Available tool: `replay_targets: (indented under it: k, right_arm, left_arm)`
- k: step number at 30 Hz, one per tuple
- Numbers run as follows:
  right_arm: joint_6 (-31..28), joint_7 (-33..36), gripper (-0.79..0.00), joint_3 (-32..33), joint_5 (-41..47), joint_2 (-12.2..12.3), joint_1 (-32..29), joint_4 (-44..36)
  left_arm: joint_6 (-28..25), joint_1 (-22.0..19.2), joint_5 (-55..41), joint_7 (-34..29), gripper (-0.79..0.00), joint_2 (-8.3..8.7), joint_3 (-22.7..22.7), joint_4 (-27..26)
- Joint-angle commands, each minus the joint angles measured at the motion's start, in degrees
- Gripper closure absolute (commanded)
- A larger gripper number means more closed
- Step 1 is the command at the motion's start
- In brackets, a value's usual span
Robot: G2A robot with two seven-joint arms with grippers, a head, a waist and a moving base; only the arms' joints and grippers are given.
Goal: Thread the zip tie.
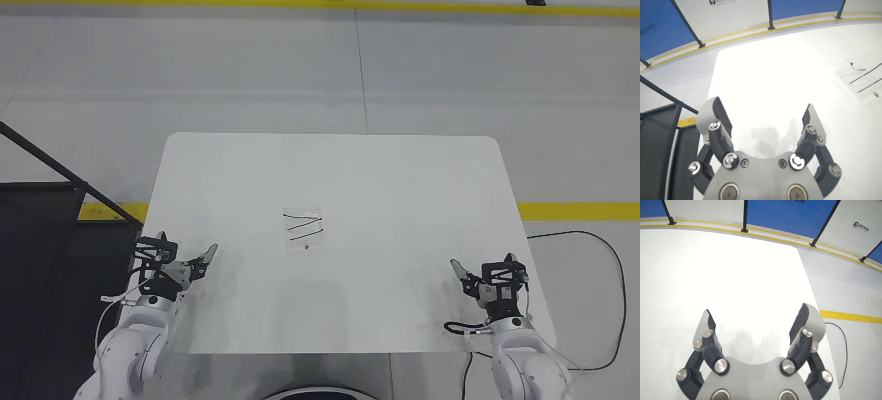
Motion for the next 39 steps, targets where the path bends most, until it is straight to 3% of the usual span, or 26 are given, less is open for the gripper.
replay_targets:
  k: [1,14,18,21,27,36,39]
  right_arm:
    - [0.0,0.0,-0.785,0.0,0.0,0.0,0.0,0.0]
    - [-0.5,-0.2,-0.785,-0.1,0.0,0.0,-0.1,0.0]
    - [-9.2,1.8,-0.785,0.6,2.5,0.4,0.2,-0.7]
    - [-16.6,8.3,-0.785,0.7,5.7,0.7,2.2,-1.8]
    - [-25.6,25.3,-0.785,-1.5,16.0,1.1,9.3,-2.9]
    - [-28.7,51.7,-0.785,-9.5,33.9,1.3,23.6,0.1]
    - [-28.2,54.0,-0.785,-10.3,34.4,1.3,25.2,0.4]
  left_arm:
    - [0.0,0.0,0.0,0.0,-0.785,0.0,0.0,0.0]
    - [-1.4,0.0,-0.3,0.3,-0.785,0.02,0.2,-0.2]
    - [-8.0,0.3,-4.4,1.9,-0.785,0.22,-1.6,-0.1]
    - [-15.1,0.5,-9.8,2.1,-0.785,0.52,-3.9,0.8]
    - [-28.6,0.1,-20.1,0.2,-0.785,1.29,-8.7,2.9]
    - [-35.1,0.6,-24.3,0.3,-0.785,1.74,-11.6,3.6]
    - [-35.1,0.6,-24.3,0.3,-0.785,1.74,-11.6,3.6]
